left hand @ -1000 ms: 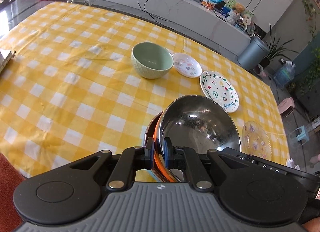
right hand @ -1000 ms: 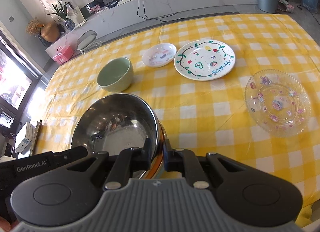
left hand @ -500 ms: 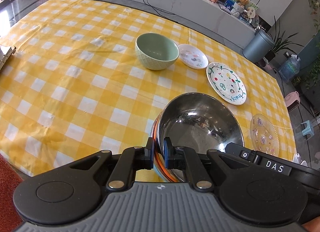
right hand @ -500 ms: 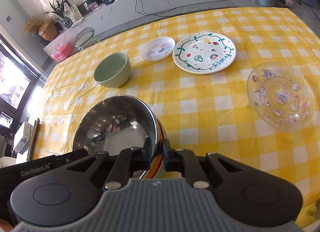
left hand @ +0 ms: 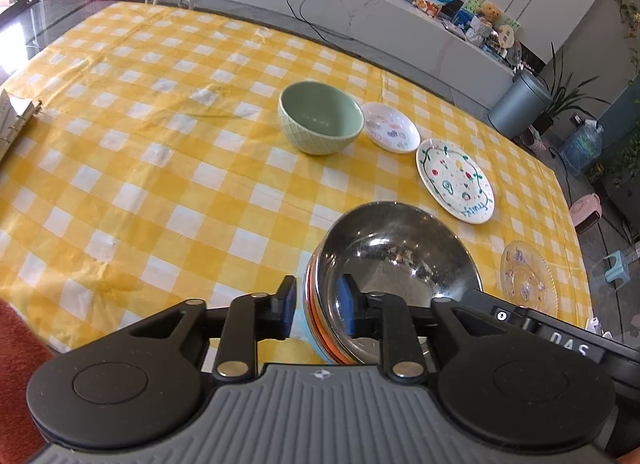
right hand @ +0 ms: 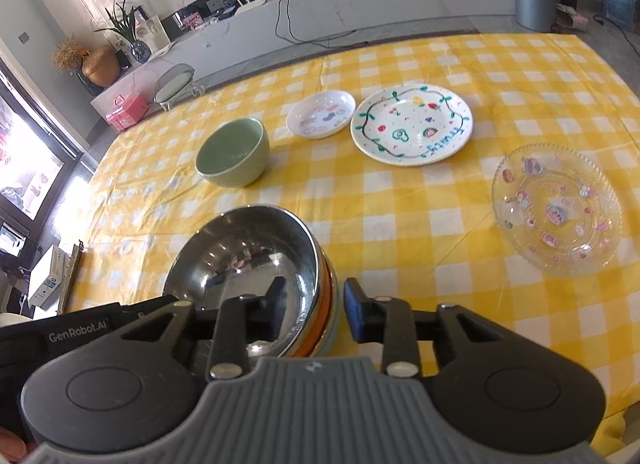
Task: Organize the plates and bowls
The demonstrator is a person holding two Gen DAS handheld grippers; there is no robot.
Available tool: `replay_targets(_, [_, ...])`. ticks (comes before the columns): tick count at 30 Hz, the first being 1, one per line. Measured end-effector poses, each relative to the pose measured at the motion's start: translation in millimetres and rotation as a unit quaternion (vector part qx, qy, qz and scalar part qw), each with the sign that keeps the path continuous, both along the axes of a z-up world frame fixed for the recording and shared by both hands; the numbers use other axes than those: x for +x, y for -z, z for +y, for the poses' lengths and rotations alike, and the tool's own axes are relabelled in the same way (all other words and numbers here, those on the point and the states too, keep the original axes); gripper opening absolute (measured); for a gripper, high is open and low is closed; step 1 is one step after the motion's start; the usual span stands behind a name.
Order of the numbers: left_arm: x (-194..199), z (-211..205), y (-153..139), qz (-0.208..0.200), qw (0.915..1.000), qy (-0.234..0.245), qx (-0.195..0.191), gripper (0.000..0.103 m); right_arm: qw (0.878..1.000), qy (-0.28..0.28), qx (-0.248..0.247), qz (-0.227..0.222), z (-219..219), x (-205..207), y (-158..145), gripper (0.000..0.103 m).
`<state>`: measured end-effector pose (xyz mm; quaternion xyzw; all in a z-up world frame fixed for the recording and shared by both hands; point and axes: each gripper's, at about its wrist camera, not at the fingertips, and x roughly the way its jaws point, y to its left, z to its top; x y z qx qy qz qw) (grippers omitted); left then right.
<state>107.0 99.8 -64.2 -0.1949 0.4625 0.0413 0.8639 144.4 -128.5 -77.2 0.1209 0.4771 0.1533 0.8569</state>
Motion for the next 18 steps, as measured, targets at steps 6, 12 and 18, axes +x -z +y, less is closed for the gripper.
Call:
replay_targets(6, [-6, 0, -21, -0.029, 0.9994, 0.005, 0.017, 0.039, 1.0, 0.009, 0.007, -0.022, -9, -6, -16, 0.041])
replay_targets(12, [0, -2, -49, -0.067, 0.9963, 0.03, 0.044, 0.042, 0.999, 0.008, 0.012, -0.036, -11, -5, -29, 0.046])
replay_targets(18, [17, -3, -69, -0.1, 0.9889, 0.052, 0.097, 0.042, 0.999, 0.002, 0.006, -0.053, -5, 6, -43, 0.05])
